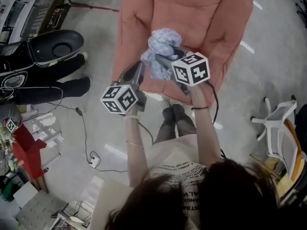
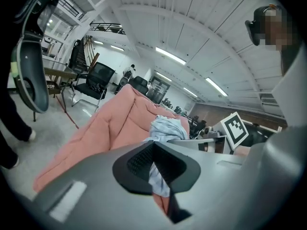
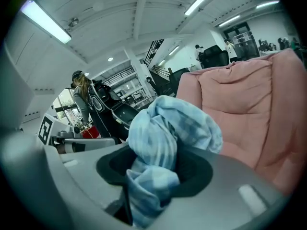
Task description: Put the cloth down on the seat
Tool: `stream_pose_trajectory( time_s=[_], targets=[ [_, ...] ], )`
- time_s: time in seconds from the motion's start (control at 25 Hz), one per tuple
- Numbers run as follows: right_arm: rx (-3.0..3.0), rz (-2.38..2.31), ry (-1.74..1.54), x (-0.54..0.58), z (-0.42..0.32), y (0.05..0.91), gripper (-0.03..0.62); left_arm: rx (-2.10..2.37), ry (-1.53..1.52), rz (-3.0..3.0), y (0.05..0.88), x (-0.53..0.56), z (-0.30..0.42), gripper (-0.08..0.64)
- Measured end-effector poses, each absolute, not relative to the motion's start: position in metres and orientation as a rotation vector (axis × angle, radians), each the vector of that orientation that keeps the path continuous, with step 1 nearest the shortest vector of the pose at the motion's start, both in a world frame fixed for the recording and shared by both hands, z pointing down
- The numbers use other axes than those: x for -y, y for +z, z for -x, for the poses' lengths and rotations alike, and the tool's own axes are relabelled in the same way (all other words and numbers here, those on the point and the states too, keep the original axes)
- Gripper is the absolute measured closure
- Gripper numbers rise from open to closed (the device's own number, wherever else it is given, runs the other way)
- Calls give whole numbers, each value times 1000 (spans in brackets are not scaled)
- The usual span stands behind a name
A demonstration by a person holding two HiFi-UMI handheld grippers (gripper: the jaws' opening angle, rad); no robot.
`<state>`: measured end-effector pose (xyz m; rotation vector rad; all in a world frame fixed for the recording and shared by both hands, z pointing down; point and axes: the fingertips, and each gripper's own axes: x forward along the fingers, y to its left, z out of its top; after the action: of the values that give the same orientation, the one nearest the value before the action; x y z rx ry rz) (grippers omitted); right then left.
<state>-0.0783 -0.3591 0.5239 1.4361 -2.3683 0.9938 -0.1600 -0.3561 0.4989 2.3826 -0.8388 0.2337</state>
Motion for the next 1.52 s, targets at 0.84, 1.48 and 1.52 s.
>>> stream_pose_trajectory(
  time_s=[0.84, 1.48, 1.52],
  targets=[
    [2327, -1243, 1010, 425, 76, 643, 390, 725, 332, -2330, 616, 422, 149, 561],
    [2225, -1157, 1162, 423, 75, 737, 388, 695, 428, -2260, 697, 413, 144, 561],
    [2216, -1148, 1165, 422, 76, 741, 388, 694, 432, -2257, 700, 412, 144, 561]
  ],
)
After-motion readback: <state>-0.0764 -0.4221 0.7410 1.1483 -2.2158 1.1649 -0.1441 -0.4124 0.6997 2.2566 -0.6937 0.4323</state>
